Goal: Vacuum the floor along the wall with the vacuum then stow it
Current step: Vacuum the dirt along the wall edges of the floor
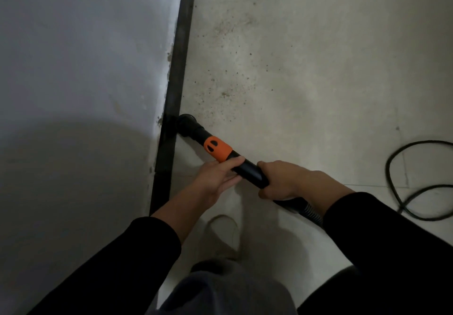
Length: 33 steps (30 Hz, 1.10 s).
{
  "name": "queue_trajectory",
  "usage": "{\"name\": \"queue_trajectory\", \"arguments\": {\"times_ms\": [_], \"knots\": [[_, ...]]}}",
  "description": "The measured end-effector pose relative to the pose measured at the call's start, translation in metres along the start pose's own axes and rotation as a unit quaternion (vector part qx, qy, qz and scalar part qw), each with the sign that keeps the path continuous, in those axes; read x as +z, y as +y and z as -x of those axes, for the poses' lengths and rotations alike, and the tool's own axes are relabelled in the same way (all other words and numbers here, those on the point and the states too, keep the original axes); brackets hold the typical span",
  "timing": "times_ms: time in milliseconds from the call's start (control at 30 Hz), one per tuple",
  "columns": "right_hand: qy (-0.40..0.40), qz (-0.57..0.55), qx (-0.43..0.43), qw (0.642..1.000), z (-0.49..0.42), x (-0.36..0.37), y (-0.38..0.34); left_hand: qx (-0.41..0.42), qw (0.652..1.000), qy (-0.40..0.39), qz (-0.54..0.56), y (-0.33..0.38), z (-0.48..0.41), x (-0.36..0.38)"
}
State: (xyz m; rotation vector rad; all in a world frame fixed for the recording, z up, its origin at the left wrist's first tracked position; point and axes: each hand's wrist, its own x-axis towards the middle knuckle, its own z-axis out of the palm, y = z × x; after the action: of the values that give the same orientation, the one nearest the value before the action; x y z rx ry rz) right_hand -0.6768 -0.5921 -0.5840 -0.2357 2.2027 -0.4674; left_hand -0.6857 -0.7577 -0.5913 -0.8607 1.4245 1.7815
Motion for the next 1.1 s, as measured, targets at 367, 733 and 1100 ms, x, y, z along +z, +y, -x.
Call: {"name": "queue_trajectory", "arguments": {"times_ms": [367,733,1100], "knots": [[0.062,0.033,-0.007,0.997,0.022,0.003,0.010,0.011,1.000,0.011,0.017,-0.009,0.002,0.021],[0.087,0.038,0.011,0.995,0.047,-0.002,0.010,0.007,1.000,-0.016,-0.002,-0.011,0.010,0.030],[0.106,0.048,0.041,0.992,0.065,-0.006,0.018,-0.007,0.999,-0.034,-0.033,-0.008,0.014,0.048]]}}
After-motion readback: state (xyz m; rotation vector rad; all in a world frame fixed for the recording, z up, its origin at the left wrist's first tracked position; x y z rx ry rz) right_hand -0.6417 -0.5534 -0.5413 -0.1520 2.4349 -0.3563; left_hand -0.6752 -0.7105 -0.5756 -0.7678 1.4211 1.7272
